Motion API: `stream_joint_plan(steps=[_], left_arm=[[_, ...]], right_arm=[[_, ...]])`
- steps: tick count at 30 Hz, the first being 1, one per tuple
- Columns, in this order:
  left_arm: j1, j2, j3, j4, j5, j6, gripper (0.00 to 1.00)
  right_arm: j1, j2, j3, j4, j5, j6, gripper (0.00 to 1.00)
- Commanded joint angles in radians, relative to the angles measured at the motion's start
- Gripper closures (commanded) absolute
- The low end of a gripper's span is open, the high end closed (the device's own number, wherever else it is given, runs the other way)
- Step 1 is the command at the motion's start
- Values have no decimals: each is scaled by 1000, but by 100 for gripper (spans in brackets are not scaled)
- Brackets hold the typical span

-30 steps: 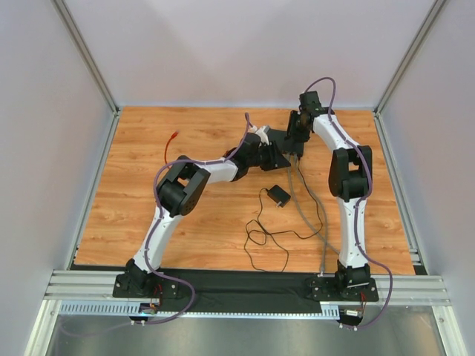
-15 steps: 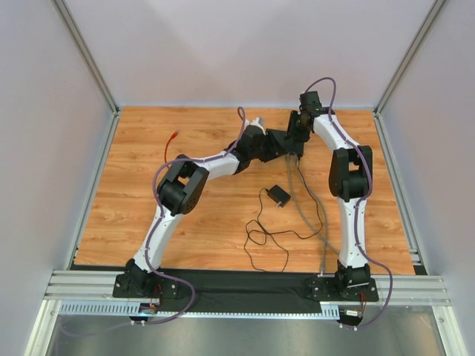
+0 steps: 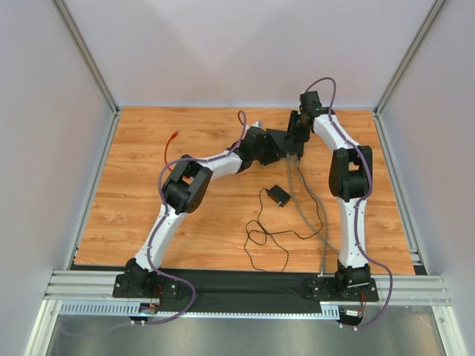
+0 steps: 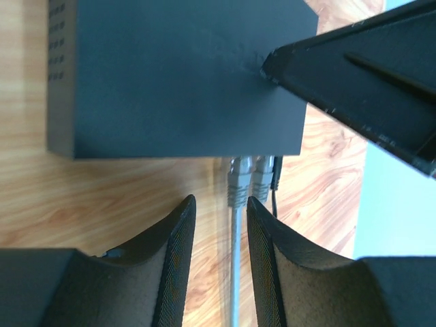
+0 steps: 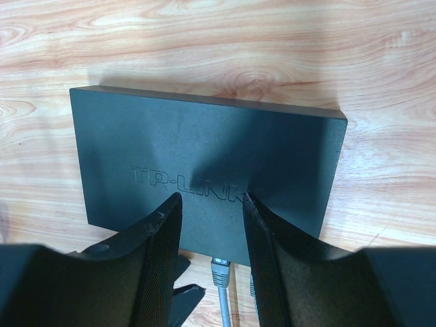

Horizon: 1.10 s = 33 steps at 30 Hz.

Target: Pull the plug from the switch port

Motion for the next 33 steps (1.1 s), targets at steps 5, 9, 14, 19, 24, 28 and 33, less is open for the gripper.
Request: stream_joint_plan(steps=[5,9,14,19,24,28,33], left_arm=[[-3,65,70,-16,13,-50,56],[-3,86,90,-33,3,-106,55],[-3,105,93,-64,-34,-209,55],[-3,124,123,-108,-39,-249,56],[-12,118,134,-159,-76,-248,59],[-17,109,120,-166,-100,-255,60],[-20,117,140,-177,-103,-254,63]], right_arm=[[-15,56,-45,-71,39,-9,56],[-17,58,-45,-71,41,-9,56],[-17,58,-43,-71,41,-11,56],[-15,61,-40,-72,41,-11,56],[-16,61,-42,-72,41,-9,56],[-16,59,-42,-72,39,-9,56],[-16,58,-43,-72,41,-9,56]])
